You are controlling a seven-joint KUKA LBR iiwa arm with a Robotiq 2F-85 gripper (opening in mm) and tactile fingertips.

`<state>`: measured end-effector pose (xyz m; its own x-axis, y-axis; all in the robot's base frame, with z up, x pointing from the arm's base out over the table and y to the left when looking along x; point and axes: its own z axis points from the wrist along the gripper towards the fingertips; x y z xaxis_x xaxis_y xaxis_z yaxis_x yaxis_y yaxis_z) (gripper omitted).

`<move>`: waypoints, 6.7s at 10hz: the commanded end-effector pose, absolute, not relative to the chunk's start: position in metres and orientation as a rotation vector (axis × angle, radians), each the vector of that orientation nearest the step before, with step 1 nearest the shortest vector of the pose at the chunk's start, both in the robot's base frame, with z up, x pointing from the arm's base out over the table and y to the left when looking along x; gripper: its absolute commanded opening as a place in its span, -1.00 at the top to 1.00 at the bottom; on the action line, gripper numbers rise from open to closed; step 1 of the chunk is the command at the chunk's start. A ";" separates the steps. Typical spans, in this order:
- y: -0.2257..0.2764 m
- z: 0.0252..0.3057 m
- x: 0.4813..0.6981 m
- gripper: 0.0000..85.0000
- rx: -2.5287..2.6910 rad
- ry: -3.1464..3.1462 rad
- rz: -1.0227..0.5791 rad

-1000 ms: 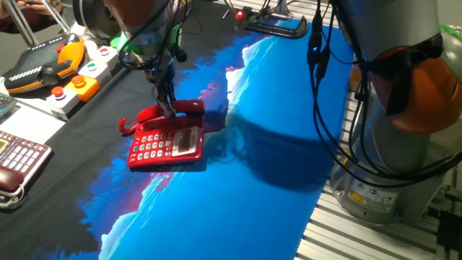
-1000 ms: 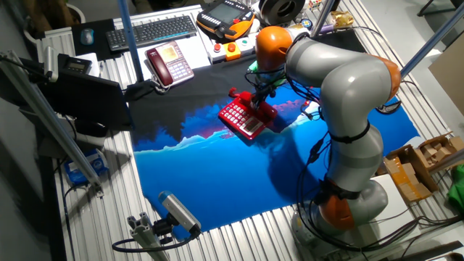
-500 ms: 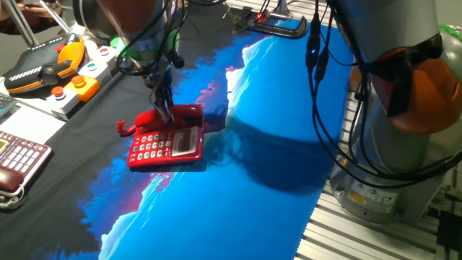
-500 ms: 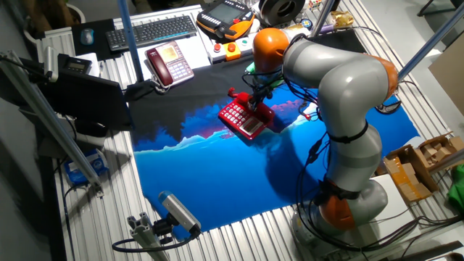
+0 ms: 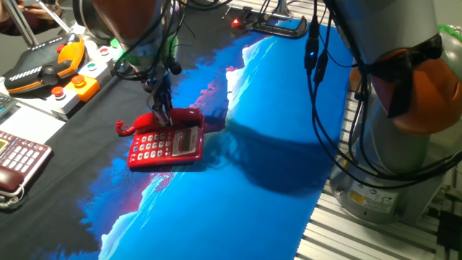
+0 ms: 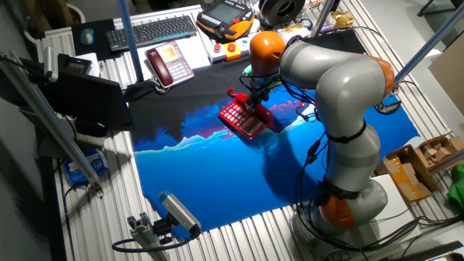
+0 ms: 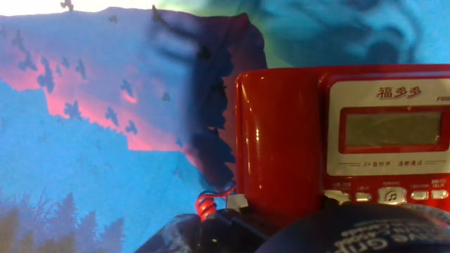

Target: Place the handset of the telephone on the corresponding phone cradle

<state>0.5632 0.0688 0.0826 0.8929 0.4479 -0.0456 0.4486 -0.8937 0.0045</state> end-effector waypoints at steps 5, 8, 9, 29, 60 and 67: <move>0.069 0.083 0.565 0.98 3.047 0.696 -0.093; 0.070 0.081 0.566 0.98 3.057 0.699 -0.107; 0.070 0.081 0.566 0.98 3.056 0.704 -0.107; 0.065 0.094 0.568 -0.32 3.041 0.713 -0.160; 0.020 0.168 0.549 0.98 2.630 1.753 0.015; 0.020 0.167 0.549 0.98 2.387 1.959 0.019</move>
<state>0.5494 0.0204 0.1675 0.2445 0.9691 -0.0317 0.9688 -0.2428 0.0500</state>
